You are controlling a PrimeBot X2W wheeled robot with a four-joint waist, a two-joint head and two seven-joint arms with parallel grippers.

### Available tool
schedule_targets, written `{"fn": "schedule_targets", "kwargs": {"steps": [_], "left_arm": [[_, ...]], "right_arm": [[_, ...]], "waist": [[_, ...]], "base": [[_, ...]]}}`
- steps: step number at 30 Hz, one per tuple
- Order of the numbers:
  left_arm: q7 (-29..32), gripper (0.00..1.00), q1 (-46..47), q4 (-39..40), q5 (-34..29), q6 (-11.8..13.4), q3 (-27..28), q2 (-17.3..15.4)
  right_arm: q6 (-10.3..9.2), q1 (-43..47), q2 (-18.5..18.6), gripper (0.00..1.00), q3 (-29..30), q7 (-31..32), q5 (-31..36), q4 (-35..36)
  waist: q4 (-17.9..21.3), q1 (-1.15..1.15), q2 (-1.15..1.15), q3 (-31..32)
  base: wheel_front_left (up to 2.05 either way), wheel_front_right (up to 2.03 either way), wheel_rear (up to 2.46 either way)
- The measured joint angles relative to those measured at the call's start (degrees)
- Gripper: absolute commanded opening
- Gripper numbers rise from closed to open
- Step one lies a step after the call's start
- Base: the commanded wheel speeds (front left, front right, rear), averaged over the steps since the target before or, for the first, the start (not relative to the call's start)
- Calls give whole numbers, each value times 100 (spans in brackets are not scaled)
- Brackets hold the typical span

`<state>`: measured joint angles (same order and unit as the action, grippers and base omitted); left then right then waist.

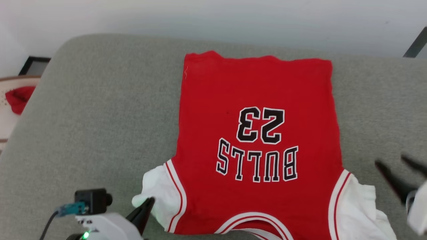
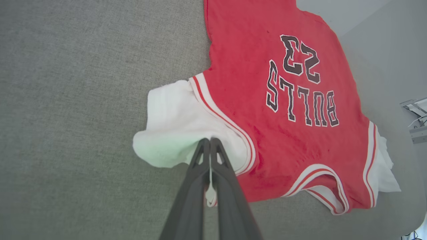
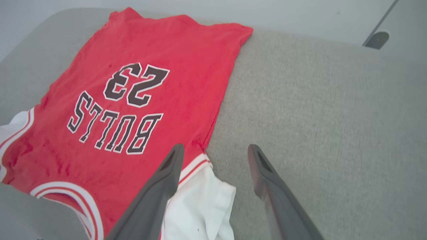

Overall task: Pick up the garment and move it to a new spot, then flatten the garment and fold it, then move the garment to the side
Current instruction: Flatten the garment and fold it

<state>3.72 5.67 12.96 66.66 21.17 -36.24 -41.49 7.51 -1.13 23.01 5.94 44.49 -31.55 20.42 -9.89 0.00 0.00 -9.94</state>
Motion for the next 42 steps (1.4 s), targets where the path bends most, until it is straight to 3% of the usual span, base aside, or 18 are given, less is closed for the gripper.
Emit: {"fn": "schedule_targets", "kwargs": {"steps": [3,8,21,31,38,40,42], "left_arm": [[-2,0,140,-29,-54,-58,-42,78],[58,0,600,-187,-226,-271,-216,354],[207,0,1617,-848,-475,-916,-691,1159],[204,0,2002,-1365,-501,-1336,-921,1623],[172,0,2077,-1625,-477,-1521,-979,1757],[165,0,2083,-1668,-461,-1562,-978,1796],[136,0,2084,-1709,-461,-1575,-973,1806]], "right_arm": [[0,-475,34,100,-53,-86,34,-176],[0,-1938,182,100,-324,-197,89,-1178],[0,-4808,521,100,-638,91,593,-4357],[-1,-5987,538,100,-152,442,1575,-6258],[0,-6420,546,100,793,813,2525,-7076],[2,-6524,511,0,1038,904,2766,-7157],[0,-6580,475,0,1191,947,3041,-7164]], "waist": [[-38,0,0,-105],[-240,0,0,-425],[-1047,0,0,-1090],[-1722,0,0,-1540],[-2108,0,0,-1721],[-2172,0,0,-1759],[-2207,0,0,-1798]], "base": [[0,0,0],[0,0,0],[0,0,0],[0,0,0],[0,0,0],[0,0,0],[0,0,0]]}}
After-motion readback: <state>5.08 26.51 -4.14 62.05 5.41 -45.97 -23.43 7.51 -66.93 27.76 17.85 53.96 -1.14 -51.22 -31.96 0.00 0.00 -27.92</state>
